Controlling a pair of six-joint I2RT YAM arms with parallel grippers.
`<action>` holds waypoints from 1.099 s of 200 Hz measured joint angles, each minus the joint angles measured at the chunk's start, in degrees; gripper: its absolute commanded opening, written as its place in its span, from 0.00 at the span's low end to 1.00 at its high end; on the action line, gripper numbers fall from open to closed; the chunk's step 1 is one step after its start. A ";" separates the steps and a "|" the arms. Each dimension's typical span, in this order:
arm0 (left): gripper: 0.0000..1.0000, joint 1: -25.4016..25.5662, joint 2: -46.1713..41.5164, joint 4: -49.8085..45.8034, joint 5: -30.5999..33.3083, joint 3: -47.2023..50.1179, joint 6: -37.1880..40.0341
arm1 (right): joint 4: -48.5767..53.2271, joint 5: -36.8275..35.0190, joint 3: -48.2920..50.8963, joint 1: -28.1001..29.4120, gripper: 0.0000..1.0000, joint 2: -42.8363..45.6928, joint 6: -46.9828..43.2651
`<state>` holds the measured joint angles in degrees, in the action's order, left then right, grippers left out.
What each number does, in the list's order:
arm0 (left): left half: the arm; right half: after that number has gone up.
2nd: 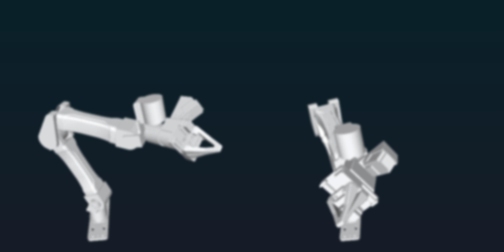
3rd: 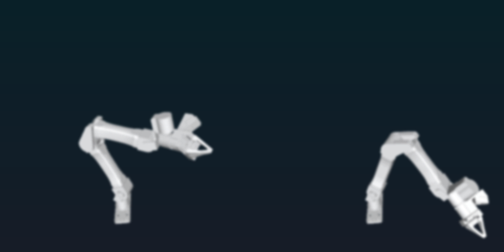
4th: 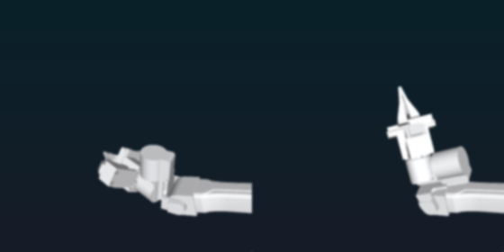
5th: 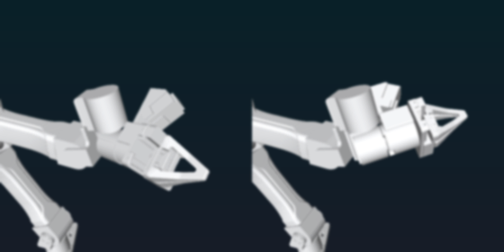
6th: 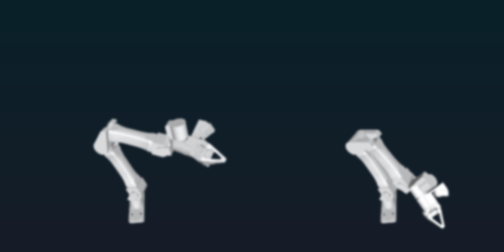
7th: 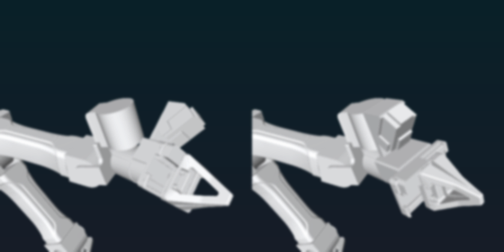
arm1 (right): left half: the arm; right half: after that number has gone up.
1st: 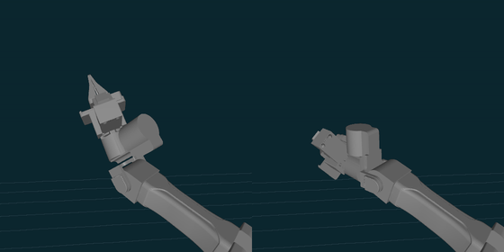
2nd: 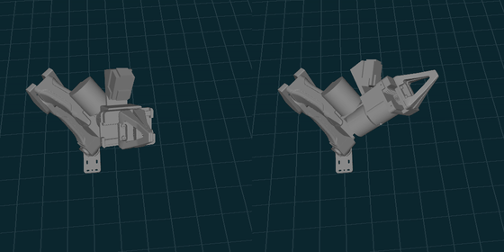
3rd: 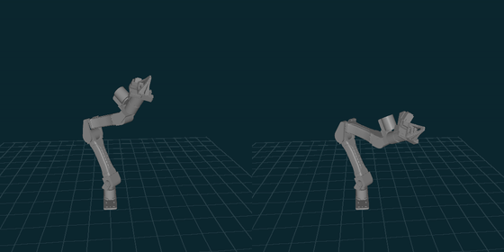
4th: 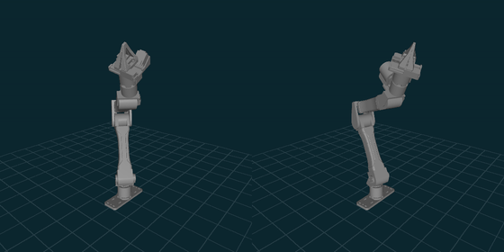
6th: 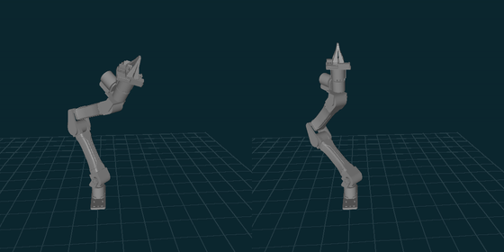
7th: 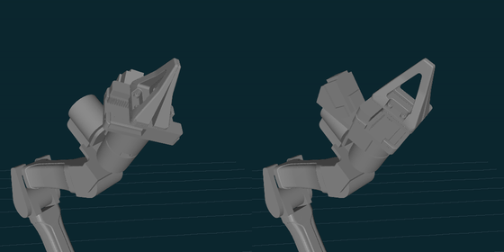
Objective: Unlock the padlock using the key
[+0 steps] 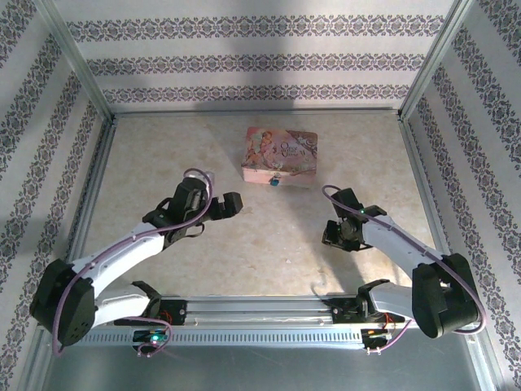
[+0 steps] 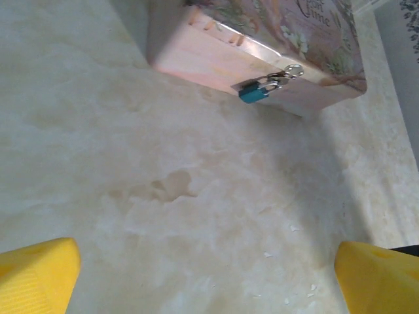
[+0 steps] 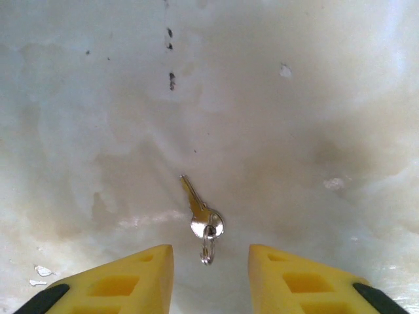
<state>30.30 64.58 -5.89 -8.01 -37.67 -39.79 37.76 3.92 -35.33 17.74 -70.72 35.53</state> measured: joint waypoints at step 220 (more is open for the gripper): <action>0.99 0.00 -1.49 -1.27 2.51 0.07 0.39 | -1.53 0.63 -0.63 -0.02 0.20 -6.19 -1.51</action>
<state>30.30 63.09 -7.16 -5.50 -37.60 -39.40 36.23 4.56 -35.97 17.72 -76.90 34.02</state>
